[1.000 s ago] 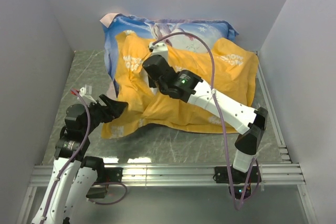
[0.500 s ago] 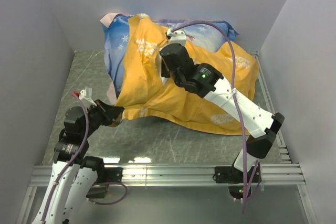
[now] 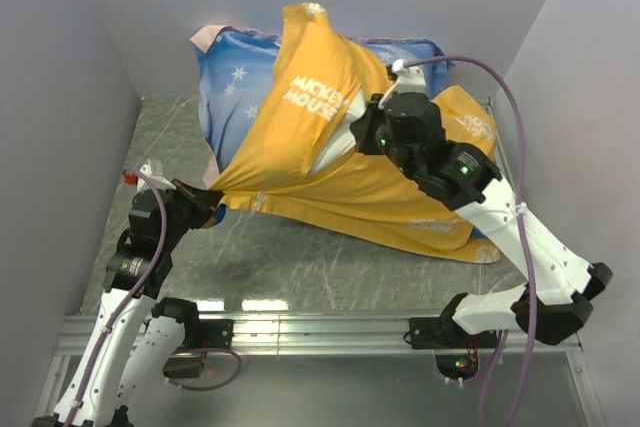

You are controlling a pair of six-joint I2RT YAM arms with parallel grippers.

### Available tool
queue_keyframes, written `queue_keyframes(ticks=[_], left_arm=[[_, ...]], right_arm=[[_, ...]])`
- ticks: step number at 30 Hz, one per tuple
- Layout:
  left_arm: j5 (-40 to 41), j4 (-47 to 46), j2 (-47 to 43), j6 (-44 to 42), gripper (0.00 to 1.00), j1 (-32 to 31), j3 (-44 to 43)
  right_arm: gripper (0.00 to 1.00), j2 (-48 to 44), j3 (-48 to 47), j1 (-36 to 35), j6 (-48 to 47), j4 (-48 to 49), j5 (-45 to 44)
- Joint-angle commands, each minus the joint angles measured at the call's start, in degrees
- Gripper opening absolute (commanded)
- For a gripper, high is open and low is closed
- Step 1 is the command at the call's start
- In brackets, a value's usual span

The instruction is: Remove the pillowcase from the pillow

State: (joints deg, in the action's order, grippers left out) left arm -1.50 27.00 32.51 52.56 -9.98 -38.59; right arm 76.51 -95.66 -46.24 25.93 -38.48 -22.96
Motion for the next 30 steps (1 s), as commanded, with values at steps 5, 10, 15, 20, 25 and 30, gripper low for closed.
queue_keyframes(ticks=[5,10,15,20,25,30], left_arm=[[10.6,-0.7,6.1,0.0,0.01,2.7,1.8],[4.4,-5.7,10.2,-2.7,0.00,2.9,0.5],[-0.9,-5.4,13.3,-7.4,0.27,2.9,-5.2],[-3.3,-0.6,10.6,-12.2,0.69,2.9,-9.8],[-11.4,2.9,4.3,-16.8,0.76,2.9,-13.7],[-20.5,0.1,1.1,-19.3,0.79,2.9,-12.7]], right_arm=[[0.00,-13.5,8.3,9.2,0.5,6.0,-1.7],[0.00,-17.0,13.9,8.1,1.9,7.7,3.3],[0.00,-18.8,18.9,2.9,2.8,9.3,0.9],[0.00,-15.8,19.0,-4.7,3.0,10.6,-3.9],[0.00,-11.0,15.6,-5.0,2.0,11.1,-4.5],[0.00,-8.1,10.9,-5.0,0.9,9.7,-4.5]])
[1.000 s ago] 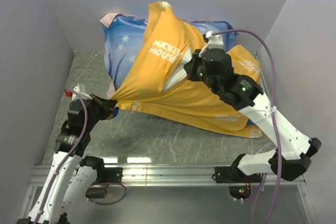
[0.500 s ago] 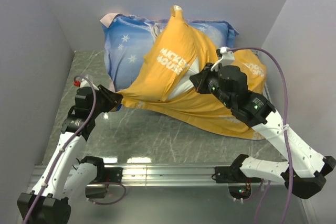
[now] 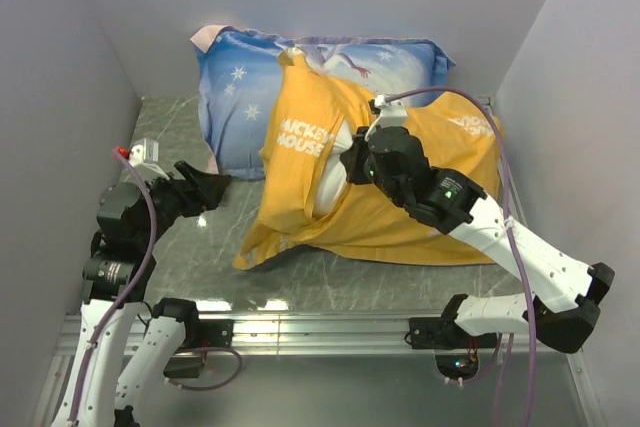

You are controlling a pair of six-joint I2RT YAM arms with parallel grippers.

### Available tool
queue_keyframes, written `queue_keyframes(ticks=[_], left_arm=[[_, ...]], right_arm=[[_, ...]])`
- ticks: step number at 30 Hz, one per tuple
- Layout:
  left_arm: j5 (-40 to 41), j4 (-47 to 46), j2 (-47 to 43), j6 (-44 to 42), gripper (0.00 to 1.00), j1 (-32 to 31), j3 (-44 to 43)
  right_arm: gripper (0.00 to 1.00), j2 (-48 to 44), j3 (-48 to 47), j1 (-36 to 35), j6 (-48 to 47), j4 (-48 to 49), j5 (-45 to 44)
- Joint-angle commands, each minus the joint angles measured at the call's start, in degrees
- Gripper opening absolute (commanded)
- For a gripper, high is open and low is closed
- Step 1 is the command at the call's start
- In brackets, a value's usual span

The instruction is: Remove the pillowcase from the pillow

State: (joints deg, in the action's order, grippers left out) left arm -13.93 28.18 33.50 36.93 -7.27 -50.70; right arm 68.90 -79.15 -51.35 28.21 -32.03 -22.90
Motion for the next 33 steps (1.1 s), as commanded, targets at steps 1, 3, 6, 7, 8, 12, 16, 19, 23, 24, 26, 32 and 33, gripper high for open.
queue_keyframes(ticks=[1,3,6,7,8,12,16,19,23,24,26,32,33], left_arm=[[-9.8,-2.2,0.3,-3.5,0.79,0.2,-0.1],[-16.4,-6.8,0.7,-1.9,0.78,0.1,1.6],[-20.2,-12.7,-0.8,0.6,0.78,-0.2,3.8],[-20.3,-13.2,-0.8,0.7,0.78,-0.4,3.8],[-20.4,-13.4,-0.5,0.8,0.78,-0.8,3.6],[-16.1,-12.7,0.7,-0.4,0.78,-4.5,2.6],[-4.6,-9.6,2.6,-1.6,0.77,-11.9,1.5],[6.9,-8.0,4.9,-2.2,0.76,-19.3,0.0],[20.5,-6.8,6.5,-1.8,0.74,-29.0,-1.5],[23.0,-6.7,6.5,-1.4,0.74,-30.4,-1.8],[29.7,-5.6,7.8,-1.1,0.73,-33.5,-2.8],[46.5,-3.2,13.9,0.3,0.73,-49.7,-4.6],[50.2,-2.8,14.9,0.8,0.73,-51.2,-4.7]], right_arm=[[0.00,-0.4,-5.9,-0.1,-1.4,3.0,-4.5],[0.00,-0.3,-5.7,0.0,-1.3,3.3,-4.3],[0.00,0.3,-5.2,0.0,-1.0,3.6,-4.0],[0.00,0.5,-5.2,-0.1,-1.0,3.4,-4.3],[0.00,1.0,-5.3,-0.4,-0.8,3.4,-4.4],[0.00,2.9,-6.4,-2.5,-0.3,4.0,-4.7],[0.00,6.6,-8.9,-3.7,-0.5,3.3,-6.8],[0.00,9.3,-10.6,-3.7,-1.0,2.9,-7.9],[0.00,11.9,-12.2,-3.6,-0.8,2.7,-8.3],[0.00,12.2,-12.3,-3.6,-0.9,2.7,-8.3],[0.00,12.9,-12.5,-3.7,-0.8,2.8,-8.2],[0.00,13.8,-13.5,-3.7,-0.4,2.3,-8.4],[0.00,14.0,-13.7,-3.7,-0.6,2.1,-8.7]])
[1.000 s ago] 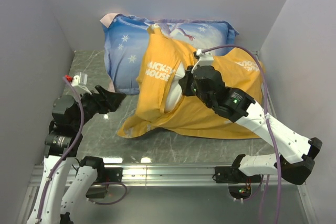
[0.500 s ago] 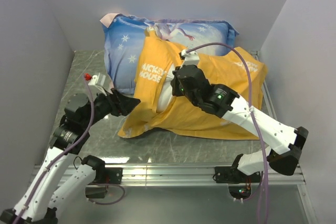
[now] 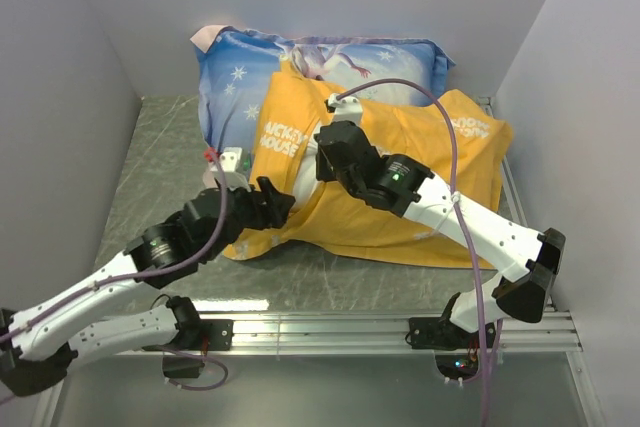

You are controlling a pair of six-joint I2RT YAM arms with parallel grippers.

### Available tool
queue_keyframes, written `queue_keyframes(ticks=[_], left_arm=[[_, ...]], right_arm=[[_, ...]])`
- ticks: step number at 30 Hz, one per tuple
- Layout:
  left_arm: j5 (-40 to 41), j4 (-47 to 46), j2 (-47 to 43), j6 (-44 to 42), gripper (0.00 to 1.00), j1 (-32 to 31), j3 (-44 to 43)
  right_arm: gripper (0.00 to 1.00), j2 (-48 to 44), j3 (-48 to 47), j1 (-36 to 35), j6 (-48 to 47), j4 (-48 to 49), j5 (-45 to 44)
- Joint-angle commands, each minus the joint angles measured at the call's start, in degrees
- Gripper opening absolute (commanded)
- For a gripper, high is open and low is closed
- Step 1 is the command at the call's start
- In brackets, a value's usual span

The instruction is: Remove the pillowcase from the pillow

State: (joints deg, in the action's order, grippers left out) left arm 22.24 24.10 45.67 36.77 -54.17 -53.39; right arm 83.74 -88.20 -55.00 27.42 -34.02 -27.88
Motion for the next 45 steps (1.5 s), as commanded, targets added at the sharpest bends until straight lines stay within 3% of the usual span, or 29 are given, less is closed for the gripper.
queue_keyframes(ticks=[1,3,5,10,11,12,15,17,20,26,34,39,41,42,45], left_arm=[[15.5,1.7,4.9,1.3,0.73,-5.5,-2.8],[21.2,2.4,7.3,2.5,0.73,-8.5,-3.5],[26.0,8.9,10.9,6.8,0.67,-9.5,-6.3],[28.1,8.9,12.7,6.4,0.56,-9.7,-6.5],[29.0,8.8,12.4,7.4,0.50,-9.7,-6.2],[30.0,9.9,12.2,8.6,0.35,-9.7,-6.2],[34.5,15.6,11.2,13.2,0.16,-9.5,-6.8],[37.0,20.0,10.3,17.3,0.09,-7.8,-8.0],[33.6,19.9,7.0,15.2,0.01,-2.2,-6.9],[21.2,10.4,-0.8,7.9,0.01,14.2,-0.2],[5.2,2.1,-2.7,9.9,0.00,24.2,11.2],[-2.5,-3.4,-2.8,10.7,0.02,27.3,16.3],[-5.2,-5.8,-3.6,10.2,0.13,27.4,16.1],[-6.1,-6.3,-4.3,9.7,0.34,27.4,14.8],[-9.2,-4.9,-4.1,7.8,0.65,27.5,9.4]], right_arm=[[0.00,-0.9,-4.7,0.0,0.4,3.8,-3.9],[0.00,-1.0,-4.6,0.0,0.3,3.8,-3.9],[0.00,-1.6,-4.1,-0.2,0.4,3.8,-3.9],[0.00,-4.9,-1.1,-1.0,0.9,4.8,-3.9],[0.00,-5.5,-0.1,-1.2,1.0,4.8,-4.0],[0.00,-6.2,0.4,-1.2,1.1,5.0,-4.3],[0.00,-9.5,2.9,-1.4,1.3,5.2,-4.6],[0.00,-12.5,4.8,-1.4,1.5,5.3,-4.1],[0.00,-16.8,7.1,-1.4,1.5,6.2,-2.8],[0.00,-24.1,9.5,-1.3,1.7,6.0,-2.8],[0.00,-27.1,4.5,0.9,0.7,3.8,-3.8],[0.00,-28.4,5.2,2.0,0.4,5.0,1.4],[0.00,-28.2,7.8,2.0,0.6,5.4,5.0],[0.00,-28.3,9.2,2.0,1.1,6.4,6.5],[0.00,-29.0,17.6,1.2,2.8,9.9,10.9]])
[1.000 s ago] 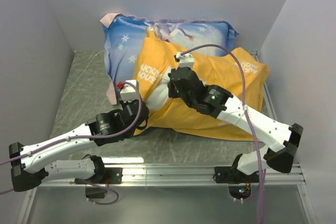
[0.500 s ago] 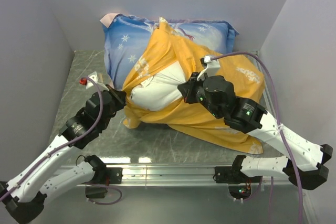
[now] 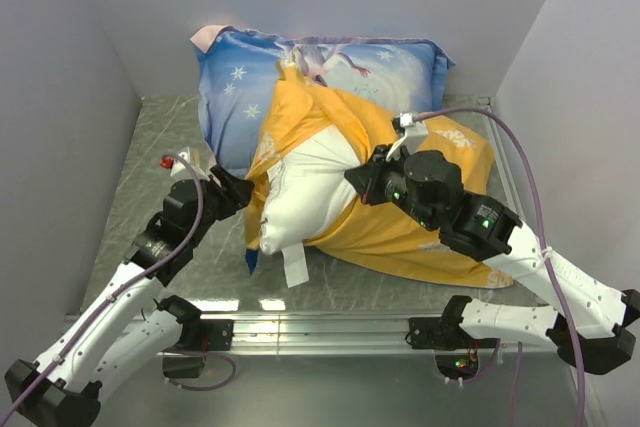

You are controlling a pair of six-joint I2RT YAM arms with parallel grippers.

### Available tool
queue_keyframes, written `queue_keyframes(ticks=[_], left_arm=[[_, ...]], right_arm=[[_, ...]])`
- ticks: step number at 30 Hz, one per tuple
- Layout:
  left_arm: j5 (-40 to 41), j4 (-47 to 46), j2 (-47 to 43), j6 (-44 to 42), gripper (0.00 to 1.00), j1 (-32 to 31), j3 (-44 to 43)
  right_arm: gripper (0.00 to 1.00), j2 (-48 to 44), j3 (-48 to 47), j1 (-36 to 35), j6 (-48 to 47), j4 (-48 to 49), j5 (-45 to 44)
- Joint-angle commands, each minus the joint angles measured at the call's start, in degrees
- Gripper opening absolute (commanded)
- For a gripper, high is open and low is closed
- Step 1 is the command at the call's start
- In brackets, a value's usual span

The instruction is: Remove the pillowcase from the pillow

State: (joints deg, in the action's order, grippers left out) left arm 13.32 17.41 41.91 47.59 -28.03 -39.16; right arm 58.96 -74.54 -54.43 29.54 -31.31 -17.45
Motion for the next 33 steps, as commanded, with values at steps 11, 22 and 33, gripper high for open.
queue_keyframes(ticks=[11,22,33], left_arm=[[-6.5,7.7,-3.7,-8.6,0.73,1.3,-18.1],[-3.6,3.7,7.8,-8.1,0.81,2.2,-16.5],[-20.1,-12.5,15.5,-4.4,0.80,9.3,-15.0]], right_arm=[[0.00,-2.7,15.7,-7.5,4.9,12.4,-4.1],[0.00,-7.7,19.4,-10.7,6.0,10.8,-8.6],[0.00,-10.4,22.2,-11.0,7.2,11.2,-8.0]])
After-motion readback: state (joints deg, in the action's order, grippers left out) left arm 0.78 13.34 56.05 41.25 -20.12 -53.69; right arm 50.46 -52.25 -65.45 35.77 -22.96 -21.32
